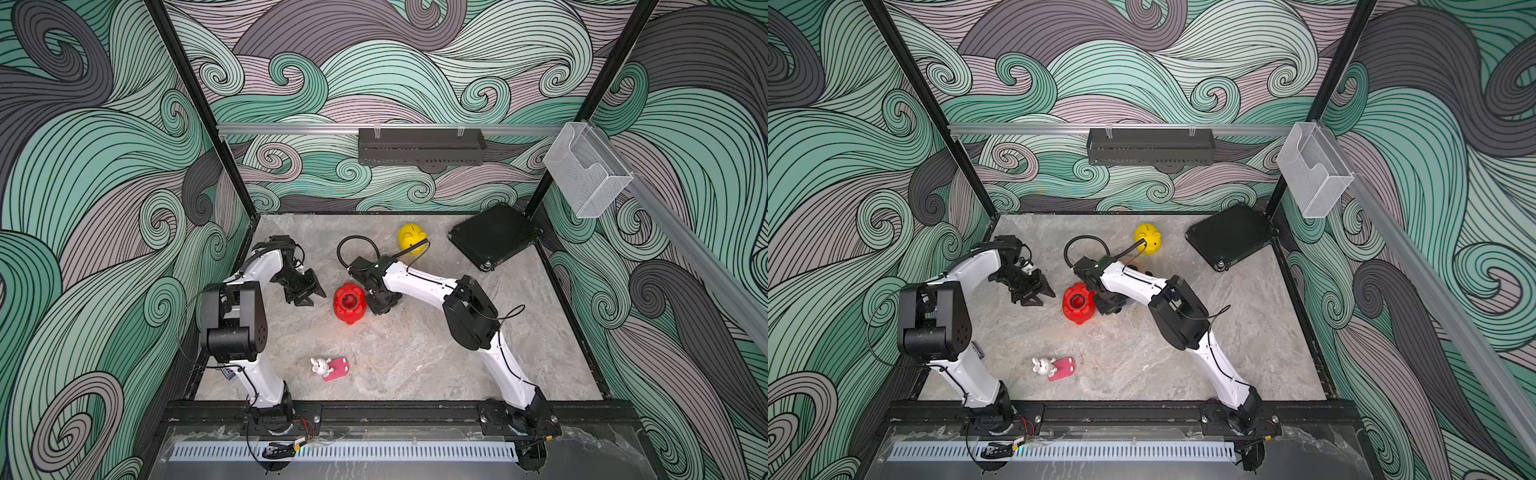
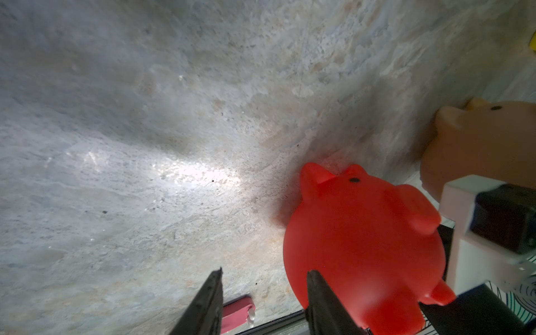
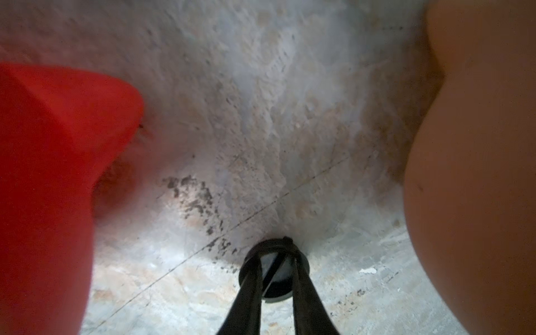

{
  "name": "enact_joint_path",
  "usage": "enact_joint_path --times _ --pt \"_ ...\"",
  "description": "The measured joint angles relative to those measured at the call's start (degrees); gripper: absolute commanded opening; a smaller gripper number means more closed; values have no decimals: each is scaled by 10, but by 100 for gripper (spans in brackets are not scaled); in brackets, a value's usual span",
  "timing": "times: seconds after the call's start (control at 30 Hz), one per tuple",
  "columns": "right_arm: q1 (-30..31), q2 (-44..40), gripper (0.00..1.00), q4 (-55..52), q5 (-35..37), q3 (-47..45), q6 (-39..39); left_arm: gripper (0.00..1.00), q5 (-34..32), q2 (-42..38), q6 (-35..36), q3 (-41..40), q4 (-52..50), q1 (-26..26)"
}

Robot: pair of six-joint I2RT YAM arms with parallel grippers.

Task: Close piggy banks
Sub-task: Move the knob to the center of the board.

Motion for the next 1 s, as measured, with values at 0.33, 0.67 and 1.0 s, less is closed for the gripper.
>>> enact_joint_path --times 0.33,0.67,1.0 --pt "0 -2 15 5 -38 -7 -9 47 0 0 0 0 0 0" --pt "11 -55 6 25 -59 -97 -18 47 0 0 0 0 0 0" --pt "26 -136 0 75 -67 -228 -6 47 0 11 0 0 0 0"
